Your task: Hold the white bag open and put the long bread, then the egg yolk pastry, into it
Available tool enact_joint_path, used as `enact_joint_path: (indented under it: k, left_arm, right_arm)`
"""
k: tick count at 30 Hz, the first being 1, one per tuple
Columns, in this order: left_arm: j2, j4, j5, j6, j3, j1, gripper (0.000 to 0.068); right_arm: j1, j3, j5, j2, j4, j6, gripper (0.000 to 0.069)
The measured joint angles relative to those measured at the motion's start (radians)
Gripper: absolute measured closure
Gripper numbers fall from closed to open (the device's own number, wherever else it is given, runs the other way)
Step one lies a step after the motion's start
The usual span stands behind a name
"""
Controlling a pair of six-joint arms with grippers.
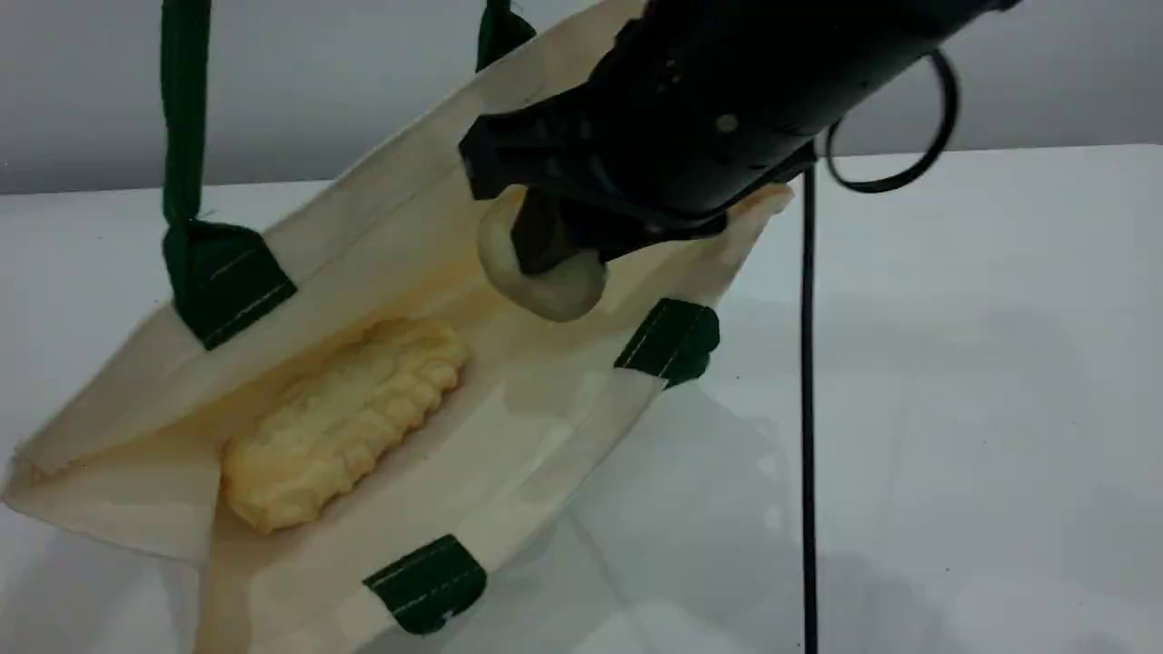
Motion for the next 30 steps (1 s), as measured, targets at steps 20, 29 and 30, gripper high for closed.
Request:
enact_joint_path:
  k: [20,29,30]
  left_arm:
    - [0.0,0.003,0.0,-0.017,0.0,0.0,0.0602]
    - [0.0,0.002,0.0,-0.031,0.0,0.0,0.0602]
    - [0.0,0.002,0.0,-0.036,0.0,0.0,0.0602]
  right_arm:
    - [-0.002,-0.152,0.2,0.09,0.015,-0.02,0.005]
    - [-0.011,-0.202,0.328,-0.016,-0.103,-0.012,0.0125]
    - [-0.019,-0.202,0.342,-0.032,-0.117,-0.012,0.0125]
